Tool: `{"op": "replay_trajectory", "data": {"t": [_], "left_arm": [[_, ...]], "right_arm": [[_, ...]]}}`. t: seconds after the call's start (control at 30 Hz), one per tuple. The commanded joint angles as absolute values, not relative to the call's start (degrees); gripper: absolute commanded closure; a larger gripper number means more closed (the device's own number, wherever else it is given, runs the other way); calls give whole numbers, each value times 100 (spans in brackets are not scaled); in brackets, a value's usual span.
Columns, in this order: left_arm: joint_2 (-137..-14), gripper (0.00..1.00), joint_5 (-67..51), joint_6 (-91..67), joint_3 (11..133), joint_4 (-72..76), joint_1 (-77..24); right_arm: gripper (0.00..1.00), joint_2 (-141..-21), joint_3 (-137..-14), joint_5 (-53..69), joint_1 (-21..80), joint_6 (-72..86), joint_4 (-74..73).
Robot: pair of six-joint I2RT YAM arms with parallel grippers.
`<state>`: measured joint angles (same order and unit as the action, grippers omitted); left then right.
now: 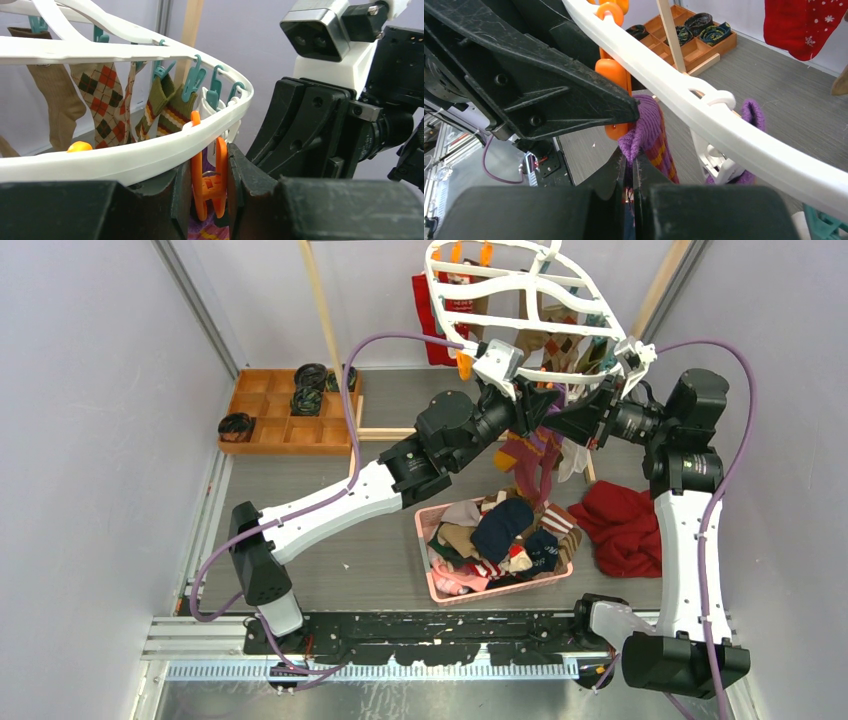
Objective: Clip the socks to the hanger
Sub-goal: Clamp the sock onto the hanger.
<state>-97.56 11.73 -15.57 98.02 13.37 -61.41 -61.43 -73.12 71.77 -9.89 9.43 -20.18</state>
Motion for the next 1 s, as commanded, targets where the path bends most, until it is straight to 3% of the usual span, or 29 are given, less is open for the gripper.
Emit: {"op": "replay_trajectory", "data": {"t": [0.0, 0.77, 0.97], "left_arm": [[-9481, 86, 1233, -1277, 9818, 1562, -6038], [-9448, 86, 522, -1151, 9759, 1907, -5968], [-9449, 86, 476, -1160, 9816, 1883, -5954]], "right_arm": [[98, -5957, -7416, 7365, -1033, 984, -1794], [98, -6048, -7348, 7427, -1037, 617, -2416], [98, -5998, -7419, 7411, -1037, -191, -3101]]}}
